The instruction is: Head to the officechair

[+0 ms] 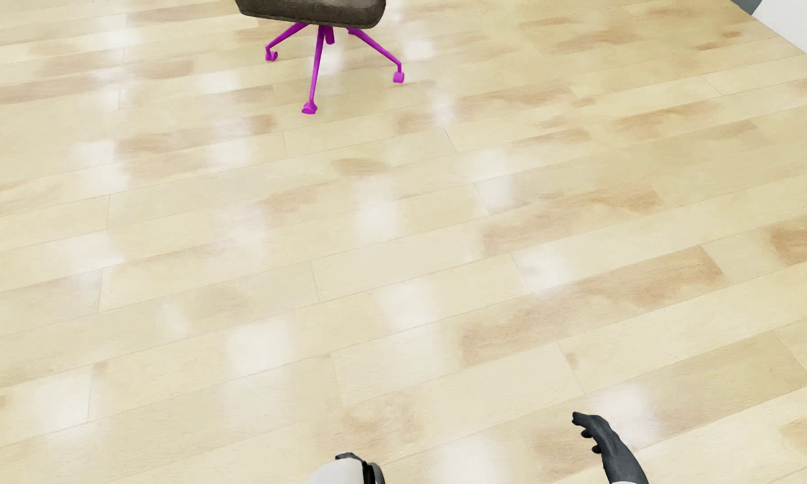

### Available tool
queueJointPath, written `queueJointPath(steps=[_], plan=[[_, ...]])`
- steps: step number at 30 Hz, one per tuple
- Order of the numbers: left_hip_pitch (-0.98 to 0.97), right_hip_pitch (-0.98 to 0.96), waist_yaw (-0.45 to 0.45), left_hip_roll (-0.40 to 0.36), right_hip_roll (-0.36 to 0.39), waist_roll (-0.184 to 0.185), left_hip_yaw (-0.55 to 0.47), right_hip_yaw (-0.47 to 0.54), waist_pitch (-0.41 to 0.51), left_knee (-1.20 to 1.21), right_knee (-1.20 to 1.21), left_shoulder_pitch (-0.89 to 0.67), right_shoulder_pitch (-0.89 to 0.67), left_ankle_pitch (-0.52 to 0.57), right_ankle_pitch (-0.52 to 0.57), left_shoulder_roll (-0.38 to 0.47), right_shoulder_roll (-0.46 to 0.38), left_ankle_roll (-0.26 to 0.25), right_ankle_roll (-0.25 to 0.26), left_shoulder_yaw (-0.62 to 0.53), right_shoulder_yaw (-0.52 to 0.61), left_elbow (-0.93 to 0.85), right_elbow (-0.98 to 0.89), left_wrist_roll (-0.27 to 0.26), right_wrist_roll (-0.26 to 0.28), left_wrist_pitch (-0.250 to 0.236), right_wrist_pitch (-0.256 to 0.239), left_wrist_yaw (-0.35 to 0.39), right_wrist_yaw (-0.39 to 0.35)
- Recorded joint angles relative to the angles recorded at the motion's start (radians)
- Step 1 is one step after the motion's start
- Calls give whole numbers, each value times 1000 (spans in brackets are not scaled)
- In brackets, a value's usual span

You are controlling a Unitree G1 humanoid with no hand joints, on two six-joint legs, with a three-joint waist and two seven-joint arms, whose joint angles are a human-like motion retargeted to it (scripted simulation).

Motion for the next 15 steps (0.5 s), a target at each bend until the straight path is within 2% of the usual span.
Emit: queueJointPath(steps=[1,2,3,4,5,6,7,8,9,10,11,12,13,14,15], plan=[[101,-96,-26,-50,-7,-11,-16,-35,-4,-68,-3,-75,13,-32,-79,23,15,-7,-3,-70,-6,21,87,35,-24,-28,58,-56,27],[203,-179,-52,-96,9,-14,-49,-69,-11,-136,-69,-151,43,-60,-134,52,23,-18,-19,-139,-11,26,169,78,-49,-60,107,-68,79],[297,-243,-75,-130,27,-13,-90,-104,-20,-186,-192,-228,67,-93,-176,72,39,-22,9,-209,-7,13,235,126,-78,-84,159,-56,152],[375,-298,-98,-153,42,-9,-127,-130,-29,-205,-352,-313,120,-141,-191,85,33,-22,30,-277,-6,-10,269,163,-103,-112,166,-39,241],[441,-339,-120,-167,63,-5,-166,-135,-38,-202,-554,-394,179,-202,-178,94,31,-23,28,-329,-16,-53,276,182,-122,-144,157,-22,318],[509,-351,-141,-168,97,-1,-223,-97,-46,-202,-806,-461,242,-265,-153,98,44,-30,66,-349,-44,-113,261,174,-129,-174,144,0,352],[587,-327,-160,-161,120,2,-281,-24,-53,-203,-1075,-499,308,-324,-133,93,72,-37,98,-333,-92,-184,241,136,-124,-204,143,40,333],[672,-320,-174,-153,106,-1,-314,-25,-57,-174,-1179,-501,373,-374,-194,81,106,-46,146,-292,-147,-260,230,73,-112,-237,150,98,282],[722,-310,-184,-124,87,-8,-305,-99,-59,-92,-1139,-480,415,-354,-93,81,142,-52,155,-245,-184,-333,240,7,-103,-270,163,156,235],[719,-346,-193,-70,101,-7,-291,-106,-52,83,-947,-448,432,-238,95,100,172,-99,57,-203,-192,-399,269,-38,-111,-290,179,200,215],[658,-376,-195,-19,112,1,-282,-127,-40,331,-739,-410,426,-49,-4,111,183,-185,-4,-160,-181,-443,304,-56,-135,-289,197,234,221],[544,-366,-194,36,118,14,-273,-143,-26,586,-612,-376,398,79,-115,99,176,-242,-26,-118,-164,-448,326,-58,-167,-262,209,268,240],[407,-315,-185,123,127,29,-254,-164,-14,759,-591,-361,355,56,-181,73,163,-215,-19,-96,-151,-403,317,-54,-197,-205,208,295,250],[276,-244,-166,185,143,44,-233,-182,-7,829,-633,-366,310,30,-207,58,148,-109,-15,-115,-145,-316,278,-42,-224,-131,186,283,229],[175,-173,-143,207,163,56,-195,-187,-5,808,-691,-375,268,3,-213,70,130,-39,-14,-174,-142,-212,222,-18,-245,-69,143,210,174]])
